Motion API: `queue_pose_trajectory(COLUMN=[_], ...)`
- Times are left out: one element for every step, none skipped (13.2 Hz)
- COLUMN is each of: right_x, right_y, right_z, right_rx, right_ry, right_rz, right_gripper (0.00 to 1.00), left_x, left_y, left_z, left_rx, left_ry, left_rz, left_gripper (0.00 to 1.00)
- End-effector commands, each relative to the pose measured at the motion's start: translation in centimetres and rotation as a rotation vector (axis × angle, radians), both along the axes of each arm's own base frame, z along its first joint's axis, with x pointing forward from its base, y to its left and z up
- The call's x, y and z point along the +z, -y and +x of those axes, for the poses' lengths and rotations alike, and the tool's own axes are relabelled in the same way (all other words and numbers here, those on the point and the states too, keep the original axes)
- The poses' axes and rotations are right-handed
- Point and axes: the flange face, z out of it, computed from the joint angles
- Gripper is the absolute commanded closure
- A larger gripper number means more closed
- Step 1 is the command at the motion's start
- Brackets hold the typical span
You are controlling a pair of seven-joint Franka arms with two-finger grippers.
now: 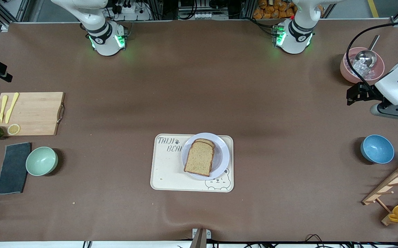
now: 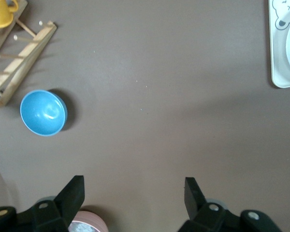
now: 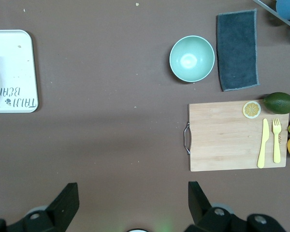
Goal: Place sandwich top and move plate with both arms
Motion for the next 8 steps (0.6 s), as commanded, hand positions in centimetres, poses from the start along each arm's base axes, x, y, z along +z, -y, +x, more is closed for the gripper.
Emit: queue_pose_trajectory(right_x=[0.2,0.2,0.2,0.2,0.2,0.2,0.2,0.2], right_y=[0.3,0.3,0.3,0.4,0.3,0.4,0.4,0.4], right_z=[0.0,0.0,0.0,0.0,0.0,0.0,0.0,0.0], right_rx=[0.006,0.006,0.005,0.005,0.005,0.003,0.003,0.003], right_ry=[0.004,0.005,0.006,0.006,0.006,0.004,0.006,0.006], right_rz=[0.004,0.004,0.005,0.005,0.005,0.005,0.005,0.005], right_gripper=[0.00,0.00,0.00,0.00,0.00,0.00,0.00,0.00], left_x=[1.2,1.5,1.9,2.0,2.2,2.3,2.7,2.9], left_y=[0.3,0.5,0.7,0.9,1.0,1.0,0.8,0.8], left_z=[-2.2,-2.4,-2.8,-2.9,-3.0,-3.0,-3.3,-3.3], left_rx=[0.064,0.076,0.085,0.081,0.083,0.083,0.085,0.083], left_ry=[0.006,0.011,0.015,0.012,0.014,0.015,0.020,0.023], left_rz=[-0.006,-0.004,-0.004,-0.003,-0.003,-0.003,-0.002,-0.002], left_gripper=[0.08,0.05,0.01,0.00,0.00,0.00,0.00,0.00])
